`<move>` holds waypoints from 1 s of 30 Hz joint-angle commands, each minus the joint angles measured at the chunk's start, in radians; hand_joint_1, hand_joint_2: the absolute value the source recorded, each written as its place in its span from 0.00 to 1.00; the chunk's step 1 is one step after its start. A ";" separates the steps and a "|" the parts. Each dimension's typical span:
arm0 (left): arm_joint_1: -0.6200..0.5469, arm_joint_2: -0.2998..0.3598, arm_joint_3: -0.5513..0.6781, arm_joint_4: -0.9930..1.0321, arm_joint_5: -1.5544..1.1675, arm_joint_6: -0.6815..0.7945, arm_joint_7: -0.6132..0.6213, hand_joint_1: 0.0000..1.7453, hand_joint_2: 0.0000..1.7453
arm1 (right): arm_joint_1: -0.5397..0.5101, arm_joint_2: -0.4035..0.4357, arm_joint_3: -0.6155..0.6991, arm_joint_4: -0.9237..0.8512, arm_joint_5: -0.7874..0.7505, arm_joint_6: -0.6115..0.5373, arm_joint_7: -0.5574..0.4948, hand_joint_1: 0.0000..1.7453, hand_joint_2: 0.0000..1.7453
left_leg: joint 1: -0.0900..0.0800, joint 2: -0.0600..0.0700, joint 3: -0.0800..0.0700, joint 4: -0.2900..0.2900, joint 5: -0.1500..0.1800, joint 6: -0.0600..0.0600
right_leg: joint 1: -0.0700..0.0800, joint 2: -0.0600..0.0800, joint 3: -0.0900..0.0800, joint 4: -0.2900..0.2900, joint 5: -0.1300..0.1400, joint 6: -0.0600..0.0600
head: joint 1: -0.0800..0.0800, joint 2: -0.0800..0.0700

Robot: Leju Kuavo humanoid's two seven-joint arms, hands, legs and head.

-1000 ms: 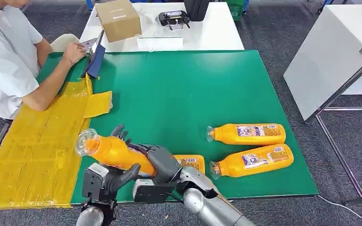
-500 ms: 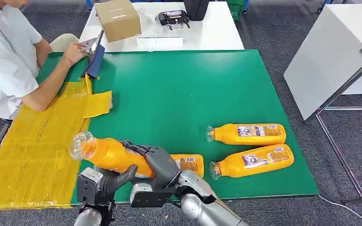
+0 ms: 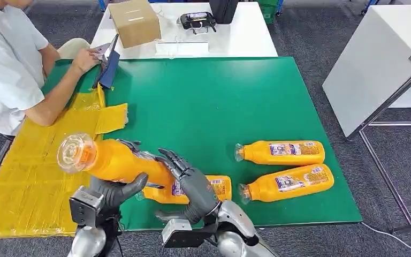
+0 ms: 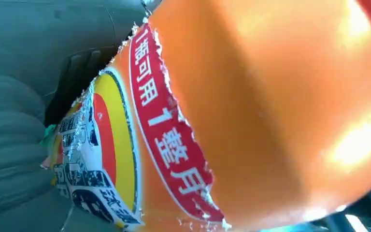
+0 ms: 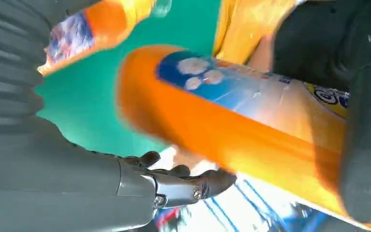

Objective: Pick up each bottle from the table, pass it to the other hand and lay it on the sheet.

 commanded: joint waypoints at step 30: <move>-0.648 0.177 0.176 1.278 -1.085 0.234 0.505 0.00 1.00 | -0.276 -0.011 0.198 0.530 0.544 0.166 0.405 0.00 1.00 | 0.004 0.002 0.001 0.000 0.005 -0.004 | 0.004 0.005 0.002 0.000 0.005 -0.009 | 0.001 0.000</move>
